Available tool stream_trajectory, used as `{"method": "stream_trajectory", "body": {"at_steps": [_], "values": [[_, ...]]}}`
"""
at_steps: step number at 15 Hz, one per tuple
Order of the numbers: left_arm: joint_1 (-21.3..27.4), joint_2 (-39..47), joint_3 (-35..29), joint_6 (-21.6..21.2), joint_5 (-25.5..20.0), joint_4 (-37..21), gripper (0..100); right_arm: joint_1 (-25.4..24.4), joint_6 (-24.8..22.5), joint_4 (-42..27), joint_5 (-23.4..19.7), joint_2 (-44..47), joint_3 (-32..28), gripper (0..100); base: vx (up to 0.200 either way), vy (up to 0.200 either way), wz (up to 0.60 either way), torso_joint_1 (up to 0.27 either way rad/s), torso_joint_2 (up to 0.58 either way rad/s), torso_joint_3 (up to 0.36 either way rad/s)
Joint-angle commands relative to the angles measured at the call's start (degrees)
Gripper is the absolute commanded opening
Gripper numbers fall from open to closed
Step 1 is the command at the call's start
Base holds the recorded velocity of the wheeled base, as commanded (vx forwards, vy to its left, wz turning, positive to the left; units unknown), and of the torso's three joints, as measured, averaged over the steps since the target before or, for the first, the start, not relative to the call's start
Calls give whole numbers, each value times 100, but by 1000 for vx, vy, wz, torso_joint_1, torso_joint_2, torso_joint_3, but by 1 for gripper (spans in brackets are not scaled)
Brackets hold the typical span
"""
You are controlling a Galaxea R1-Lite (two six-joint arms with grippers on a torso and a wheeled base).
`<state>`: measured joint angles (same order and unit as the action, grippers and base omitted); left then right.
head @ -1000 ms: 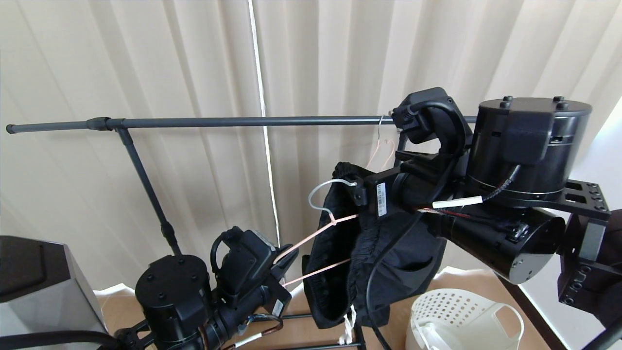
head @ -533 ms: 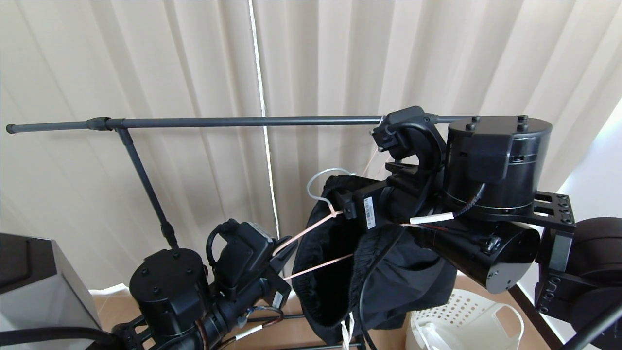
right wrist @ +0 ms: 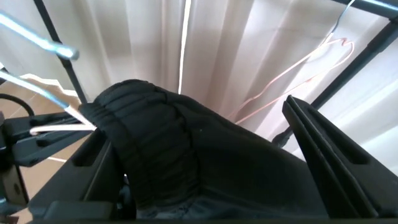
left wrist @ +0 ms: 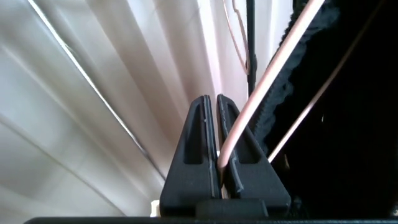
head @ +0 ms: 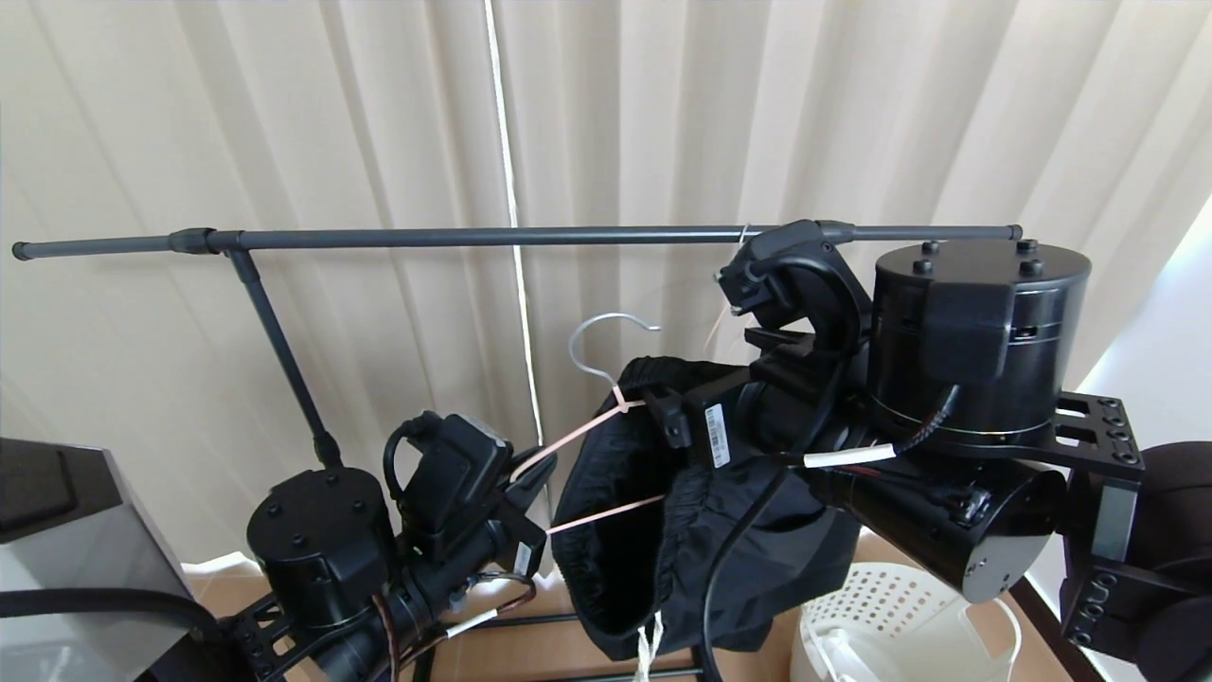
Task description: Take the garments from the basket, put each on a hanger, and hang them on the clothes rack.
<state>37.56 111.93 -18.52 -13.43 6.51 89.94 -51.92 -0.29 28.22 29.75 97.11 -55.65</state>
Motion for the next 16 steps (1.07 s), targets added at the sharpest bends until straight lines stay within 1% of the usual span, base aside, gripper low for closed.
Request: {"method": "stream_trajectory", "body": {"at_steps": [1,6,10,12,14,15,16], "values": [[-100,74,-12,7,8,6,0,-46,-6,-1,-4,-61,19,100,0,0,0,0,0,0],[-232,136,-205,43,122,6,0,-81,-6,-18,-13,-210,45,100,0,0,0,0,0,0],[-275,127,-240,60,114,6,0,-99,-15,-27,-48,-272,125,100,0,0,0,0,0,0],[-267,109,-187,157,79,6,0,165,-59,-54,-127,-474,169,100,0,0,0,0,0,0],[-311,109,-135,166,52,6,0,815,-577,-62,-1199,-913,546,100,0,0,0,0,0,0],[-328,109,-29,157,17,6,0,1184,-929,-124,-1858,-1168,766,100,0,0,0,0,0,0],[-381,109,59,166,-168,6,0,1597,-1298,-335,-2465,-1405,828,100,0,0,0,0,0,0]]}}
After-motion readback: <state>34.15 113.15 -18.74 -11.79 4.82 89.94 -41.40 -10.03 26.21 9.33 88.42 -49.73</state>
